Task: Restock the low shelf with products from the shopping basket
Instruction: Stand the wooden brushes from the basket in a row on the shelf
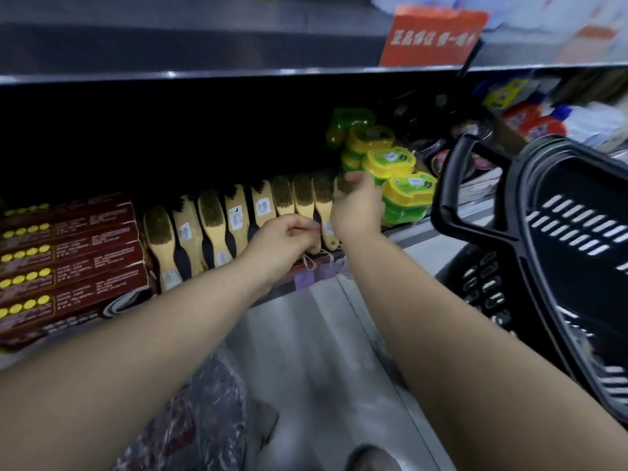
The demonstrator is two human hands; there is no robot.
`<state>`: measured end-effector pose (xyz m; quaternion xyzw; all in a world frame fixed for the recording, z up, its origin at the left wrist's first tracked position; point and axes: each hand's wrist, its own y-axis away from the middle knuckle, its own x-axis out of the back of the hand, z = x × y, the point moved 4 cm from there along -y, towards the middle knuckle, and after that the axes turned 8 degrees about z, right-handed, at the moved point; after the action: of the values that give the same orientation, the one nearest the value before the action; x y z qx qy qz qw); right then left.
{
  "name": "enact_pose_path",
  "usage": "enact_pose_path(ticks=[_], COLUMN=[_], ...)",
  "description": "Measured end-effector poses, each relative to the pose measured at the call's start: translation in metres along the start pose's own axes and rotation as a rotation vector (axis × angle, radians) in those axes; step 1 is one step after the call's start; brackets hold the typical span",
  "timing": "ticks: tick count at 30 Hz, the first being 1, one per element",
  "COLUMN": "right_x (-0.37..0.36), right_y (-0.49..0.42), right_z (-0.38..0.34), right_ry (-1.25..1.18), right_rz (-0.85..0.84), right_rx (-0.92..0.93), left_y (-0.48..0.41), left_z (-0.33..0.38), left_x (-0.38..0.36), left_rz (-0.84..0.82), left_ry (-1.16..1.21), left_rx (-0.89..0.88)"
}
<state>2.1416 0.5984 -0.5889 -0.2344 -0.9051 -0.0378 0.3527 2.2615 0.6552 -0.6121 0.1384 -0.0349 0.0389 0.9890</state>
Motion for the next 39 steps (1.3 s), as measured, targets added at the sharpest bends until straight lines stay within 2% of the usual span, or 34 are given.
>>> enact_pose_path(ticks=[2,4,6,8,10,14,17,19,21,23,26,29,34,38,39], right_x=[0.024,0.063,0.109,0.16,0.198,0.258,0.285,0.293,0.296,0.299,0.299,0.292,0.268,0.26,0.264], right_y=[0.005,0.011,0.018,0.027,0.033,0.045,0.053,0.061,0.067,0.07,0.077,0.092,0.111,0.111,0.104], right_z=[-0.029,-0.05,-0.056,-0.045,-0.019,0.046,0.095,0.125,0.144,0.149,0.141,0.122,0.1,0.101,0.11], right_ry=[-0.127,-0.143,-0.061,0.057,0.138,0.166,0.246,0.212,0.107,0.026,-0.058,-0.128,0.128,-0.204,-0.183], right_rz=[-0.029,-0.064,-0.099,-0.09,-0.075,-0.065,-0.094,-0.142,-0.193,-0.205,-0.198,-0.278,-0.414,-0.682,-0.71], right_rx=[0.026,0.145,0.289,0.352,0.303,0.086,-0.062,-0.202,-0.333,-0.406,-0.427,-0.462,-0.256,-0.345,-0.364], left_y=[0.009,0.022,0.041,0.063,0.083,0.125,0.145,0.153,0.156,0.155,0.148,0.137,0.119,0.106,0.103], left_z=[0.024,0.047,0.065,0.08,0.091,0.117,0.123,0.116,0.11,0.109,0.108,0.109,0.11,0.11,0.11], left_x=[-0.015,-0.029,-0.044,-0.066,-0.086,-0.129,-0.165,-0.186,-0.197,-0.198,-0.193,-0.185,-0.167,-0.15,-0.147], left_rz=[-0.044,-0.085,-0.124,-0.172,-0.226,-0.36,-0.54,-0.617,-0.597,-0.575,-0.567,-0.55,-0.513,-0.48,-0.48], left_ry=[-0.03,-0.005,0.03,0.006,-0.109,-0.301,-0.492,-0.758,-0.964,-0.996,-0.996,-1.065,-1.291,-1.38,-1.405], left_rx=[-0.167,-0.285,-0.367,-0.464,-0.617,-0.947,-0.953,-0.955,-1.045,-1.092,-1.095,-1.069,-1.006,-1.024,-1.019])
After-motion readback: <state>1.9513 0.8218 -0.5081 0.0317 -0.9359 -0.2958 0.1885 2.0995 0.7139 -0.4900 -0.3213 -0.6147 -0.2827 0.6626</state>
